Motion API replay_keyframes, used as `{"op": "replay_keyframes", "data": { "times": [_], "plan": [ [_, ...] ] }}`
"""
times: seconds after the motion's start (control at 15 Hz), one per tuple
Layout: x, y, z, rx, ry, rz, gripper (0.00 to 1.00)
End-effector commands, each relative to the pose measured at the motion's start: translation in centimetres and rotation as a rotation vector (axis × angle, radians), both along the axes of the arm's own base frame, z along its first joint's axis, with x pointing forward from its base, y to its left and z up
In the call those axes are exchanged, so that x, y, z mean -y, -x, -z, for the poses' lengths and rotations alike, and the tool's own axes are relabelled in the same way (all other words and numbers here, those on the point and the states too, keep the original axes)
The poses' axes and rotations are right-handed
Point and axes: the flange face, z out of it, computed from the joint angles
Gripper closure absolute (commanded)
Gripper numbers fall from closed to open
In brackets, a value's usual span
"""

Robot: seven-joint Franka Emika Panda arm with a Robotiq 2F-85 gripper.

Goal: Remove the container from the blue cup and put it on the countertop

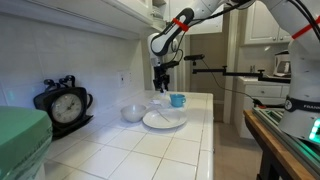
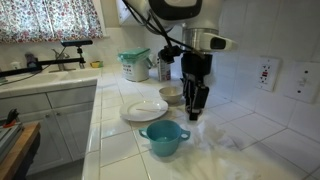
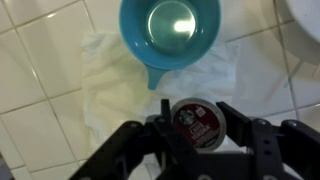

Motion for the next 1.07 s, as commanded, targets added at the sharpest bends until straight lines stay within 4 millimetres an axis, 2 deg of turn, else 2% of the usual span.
{"op": "replay_keyframes", "data": {
  "times": [0.0, 0.4, 0.6, 1.0],
  "plan": [
    [0.7, -1.7, 0.6, -0.006, 0.017, -0.012, 0.76],
    [0.7, -2.7, 2.2, 0.002, 0.006, -0.027, 0.76],
    [-0.3, -3.4, 2.3, 0.006, 0.011, -0.051, 0.76],
    [-3.5, -4.7, 2.7, 0.002, 0.022, -0.112, 0.76]
  ]
}}
